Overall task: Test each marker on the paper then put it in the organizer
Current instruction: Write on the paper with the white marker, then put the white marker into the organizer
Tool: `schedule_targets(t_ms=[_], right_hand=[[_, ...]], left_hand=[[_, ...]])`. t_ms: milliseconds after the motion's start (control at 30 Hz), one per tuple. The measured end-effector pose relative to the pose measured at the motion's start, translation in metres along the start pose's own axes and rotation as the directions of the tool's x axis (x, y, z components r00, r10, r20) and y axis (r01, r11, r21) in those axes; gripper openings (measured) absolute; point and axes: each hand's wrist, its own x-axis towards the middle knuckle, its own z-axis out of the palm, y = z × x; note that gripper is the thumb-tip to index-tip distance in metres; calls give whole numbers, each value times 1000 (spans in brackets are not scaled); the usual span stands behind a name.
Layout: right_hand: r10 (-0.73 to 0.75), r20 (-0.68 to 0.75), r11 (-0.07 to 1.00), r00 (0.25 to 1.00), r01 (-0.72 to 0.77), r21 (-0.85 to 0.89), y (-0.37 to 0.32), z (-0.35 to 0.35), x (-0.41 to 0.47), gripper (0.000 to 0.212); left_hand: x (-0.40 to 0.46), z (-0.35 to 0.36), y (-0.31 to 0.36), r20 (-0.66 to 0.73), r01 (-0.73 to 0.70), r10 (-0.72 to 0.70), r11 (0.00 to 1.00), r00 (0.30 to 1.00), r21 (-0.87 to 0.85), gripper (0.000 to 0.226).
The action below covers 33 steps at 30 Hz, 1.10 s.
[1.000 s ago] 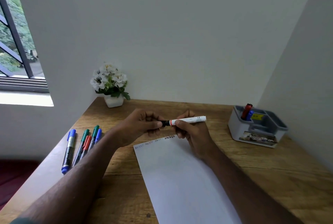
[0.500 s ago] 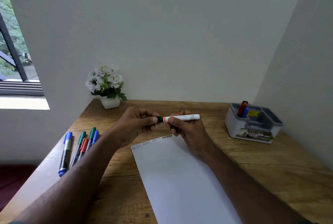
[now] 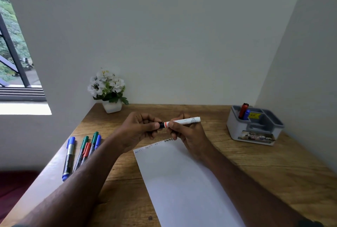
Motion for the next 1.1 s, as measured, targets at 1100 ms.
schedule_targets(t_ms=[1100], right_hand=[[-281,-211,168,936,-169,-971,-200,-173,-10,10]], left_hand=[[114,162,21,228,-248,112,617,967,747,14]])
